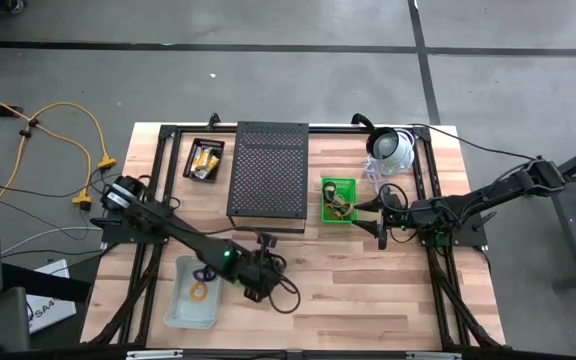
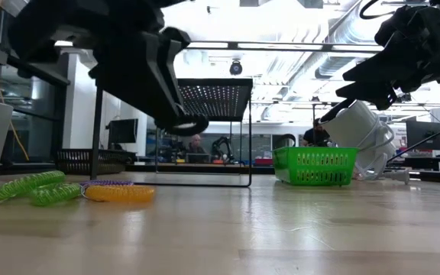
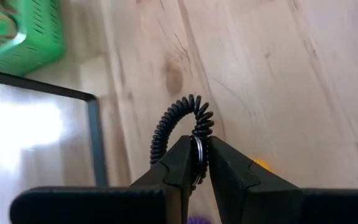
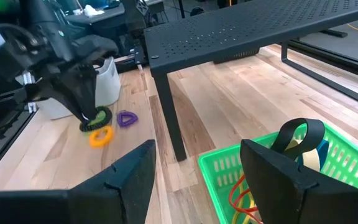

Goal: Pick & Place Office Desk Supplies
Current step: Put the black spring keychain into the gray bin

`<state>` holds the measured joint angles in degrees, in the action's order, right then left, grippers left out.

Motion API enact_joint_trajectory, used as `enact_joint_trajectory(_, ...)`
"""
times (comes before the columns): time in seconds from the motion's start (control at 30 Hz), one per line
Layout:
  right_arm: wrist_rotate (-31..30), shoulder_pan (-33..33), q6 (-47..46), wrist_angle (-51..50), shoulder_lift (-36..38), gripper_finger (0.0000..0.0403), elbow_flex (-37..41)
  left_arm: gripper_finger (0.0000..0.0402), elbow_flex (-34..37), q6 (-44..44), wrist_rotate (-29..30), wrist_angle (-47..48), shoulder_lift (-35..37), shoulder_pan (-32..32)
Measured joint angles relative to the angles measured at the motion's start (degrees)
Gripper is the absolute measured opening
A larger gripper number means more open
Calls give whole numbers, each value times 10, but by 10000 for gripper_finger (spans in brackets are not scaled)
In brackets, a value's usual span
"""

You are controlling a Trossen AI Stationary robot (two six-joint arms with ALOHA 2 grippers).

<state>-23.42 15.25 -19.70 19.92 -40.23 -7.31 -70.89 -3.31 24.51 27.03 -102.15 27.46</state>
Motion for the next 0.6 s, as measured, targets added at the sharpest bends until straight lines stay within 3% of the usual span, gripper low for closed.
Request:
enact_joint_trajectory(0.33,0,0,0,0,0,223,0,43,0,-19,46,19,4,15)
enact_joint_trajectory(0.6,0,0,0,0,0,223,0,43,0,-127,96,93,30,60)
